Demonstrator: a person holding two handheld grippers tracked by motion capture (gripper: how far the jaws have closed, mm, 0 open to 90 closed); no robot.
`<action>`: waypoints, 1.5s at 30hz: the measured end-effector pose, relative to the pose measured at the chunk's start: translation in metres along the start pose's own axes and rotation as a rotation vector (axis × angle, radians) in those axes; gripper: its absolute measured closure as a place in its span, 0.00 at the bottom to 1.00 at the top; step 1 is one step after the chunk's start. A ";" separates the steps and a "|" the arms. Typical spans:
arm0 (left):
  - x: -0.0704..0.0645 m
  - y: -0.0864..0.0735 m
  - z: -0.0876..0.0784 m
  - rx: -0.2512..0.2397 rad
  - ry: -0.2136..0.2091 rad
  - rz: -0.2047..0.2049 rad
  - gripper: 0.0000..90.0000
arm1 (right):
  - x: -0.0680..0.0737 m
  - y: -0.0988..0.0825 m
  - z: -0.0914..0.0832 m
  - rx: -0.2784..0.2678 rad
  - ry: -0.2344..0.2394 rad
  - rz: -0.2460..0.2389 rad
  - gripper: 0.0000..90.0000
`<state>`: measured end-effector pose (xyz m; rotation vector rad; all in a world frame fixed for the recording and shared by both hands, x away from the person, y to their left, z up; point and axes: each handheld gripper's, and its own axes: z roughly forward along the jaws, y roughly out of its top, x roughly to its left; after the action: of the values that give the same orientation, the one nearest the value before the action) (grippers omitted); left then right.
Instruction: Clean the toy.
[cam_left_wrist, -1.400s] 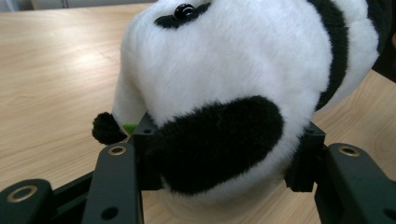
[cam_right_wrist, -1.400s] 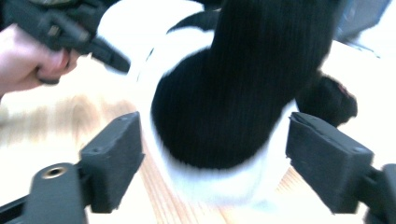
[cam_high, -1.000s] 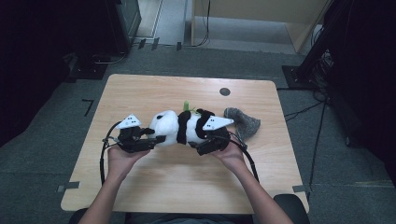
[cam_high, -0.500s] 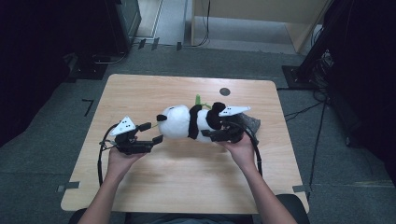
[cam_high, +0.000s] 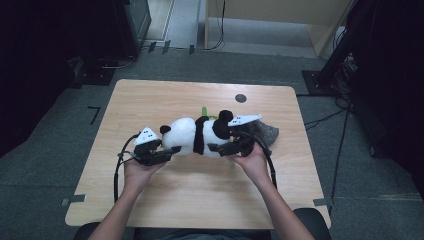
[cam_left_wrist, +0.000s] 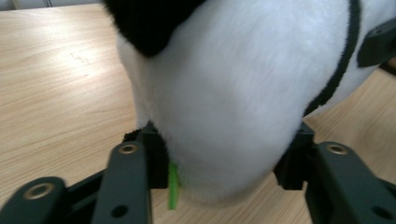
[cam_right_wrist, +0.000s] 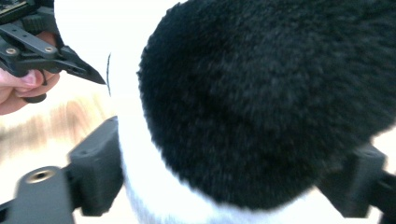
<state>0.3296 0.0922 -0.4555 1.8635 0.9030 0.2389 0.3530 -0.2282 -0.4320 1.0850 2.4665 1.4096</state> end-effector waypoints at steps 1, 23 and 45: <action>0.000 0.000 0.000 0.000 0.000 0.000 0.60 | 0.000 0.000 0.000 0.000 0.000 0.000 0.15; 0.020 0.010 -0.015 0.003 -0.085 -0.221 0.28 | 0.012 -0.013 0.001 0.056 -0.014 -0.139 0.32; 0.023 0.000 -0.003 0.087 -0.068 -0.243 0.23 | 0.008 -0.010 -0.010 0.040 -0.022 0.014 0.31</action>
<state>0.3440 0.1098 -0.4592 1.8085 1.0965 -0.0128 0.3378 -0.2338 -0.4321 1.1207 2.4876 1.3502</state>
